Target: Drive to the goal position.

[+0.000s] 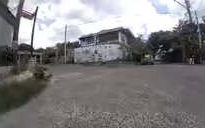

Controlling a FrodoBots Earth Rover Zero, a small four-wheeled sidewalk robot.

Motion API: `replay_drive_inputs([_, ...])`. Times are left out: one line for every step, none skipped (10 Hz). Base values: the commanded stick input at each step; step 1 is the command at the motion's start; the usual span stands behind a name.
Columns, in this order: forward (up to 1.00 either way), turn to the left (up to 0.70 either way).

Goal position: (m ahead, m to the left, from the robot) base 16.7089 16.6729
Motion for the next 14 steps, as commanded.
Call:
replay_drive_inputs([1.00, 0.05])
replay_drive_inputs([1.00, 0.19])
replay_drive_inputs([1.00, 0.43])
replay_drive_inputs([1.00, 0.44])
replay_drive_inputs([1.00, 0.04])
replay_drive_inputs([1.00, 0.04])
replay_drive_inputs([1.00, 0.04])
replay_drive_inputs([1.00, 0.04])
replay_drive_inputs([1.00, 0.04])
replay_drive_inputs([1.00, 0.04])
replay_drive_inputs([1.00, 0.04])
replay_drive_inputs([1.00, 0.04])
replay_drive_inputs([1.00, 0.04])
replay_drive_inputs([1.00, 0.04])
